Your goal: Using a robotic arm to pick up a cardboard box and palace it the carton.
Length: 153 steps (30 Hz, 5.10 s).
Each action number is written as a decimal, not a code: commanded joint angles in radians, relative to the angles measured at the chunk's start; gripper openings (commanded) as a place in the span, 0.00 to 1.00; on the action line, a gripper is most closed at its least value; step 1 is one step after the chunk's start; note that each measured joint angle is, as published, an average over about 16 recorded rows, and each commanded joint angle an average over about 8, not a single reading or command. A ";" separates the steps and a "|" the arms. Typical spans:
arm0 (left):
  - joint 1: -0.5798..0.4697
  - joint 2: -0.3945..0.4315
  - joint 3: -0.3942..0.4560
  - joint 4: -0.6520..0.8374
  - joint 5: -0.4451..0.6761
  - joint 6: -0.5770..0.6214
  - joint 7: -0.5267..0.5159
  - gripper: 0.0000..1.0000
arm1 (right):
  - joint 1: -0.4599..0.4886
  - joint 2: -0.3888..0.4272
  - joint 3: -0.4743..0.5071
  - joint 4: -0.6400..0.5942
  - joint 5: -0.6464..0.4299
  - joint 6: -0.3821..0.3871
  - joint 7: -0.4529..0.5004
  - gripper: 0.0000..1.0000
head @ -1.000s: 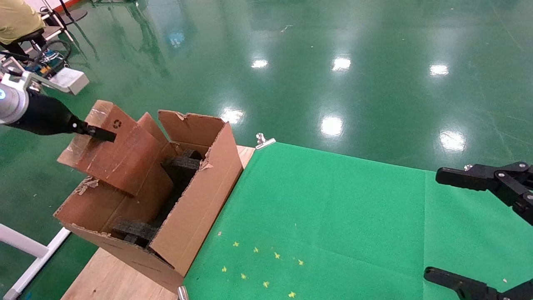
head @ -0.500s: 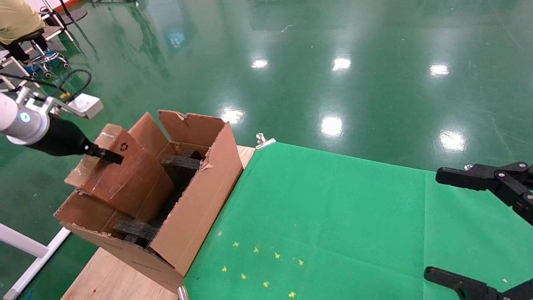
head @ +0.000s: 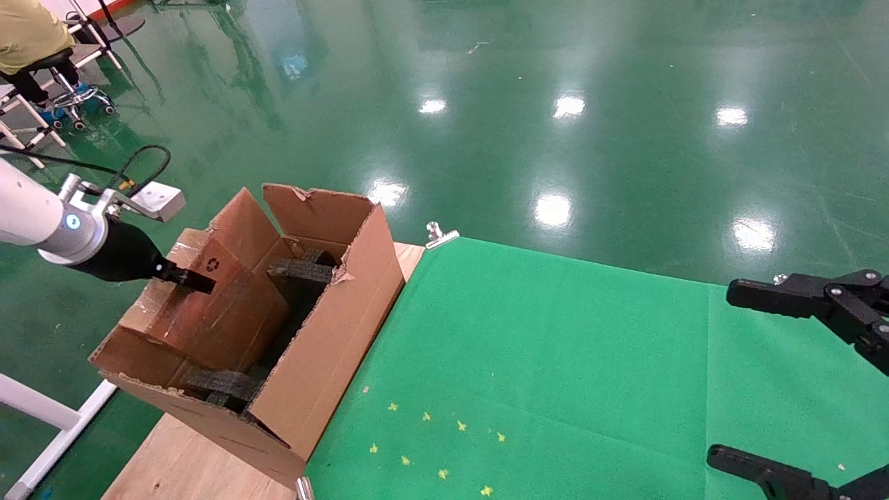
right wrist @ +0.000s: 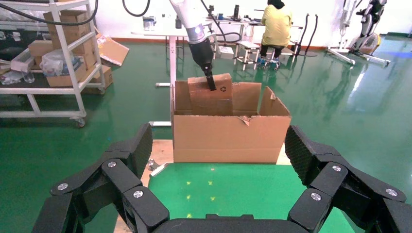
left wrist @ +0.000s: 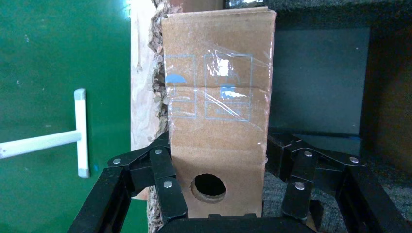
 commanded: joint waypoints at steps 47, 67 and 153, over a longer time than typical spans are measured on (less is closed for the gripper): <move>0.279 0.056 -0.067 -0.008 -0.097 -0.199 -0.063 0.65 | 0.000 0.001 -0.003 0.000 0.002 0.001 -0.001 1.00; 0.248 0.049 -0.057 -0.001 -0.083 -0.211 -0.068 1.00 | 0.001 0.001 -0.004 -0.001 0.002 0.001 -0.002 1.00; 0.512 -0.213 -0.696 -0.971 -0.771 0.339 0.217 1.00 | 0.002 0.003 -0.008 -0.002 0.005 0.003 -0.004 1.00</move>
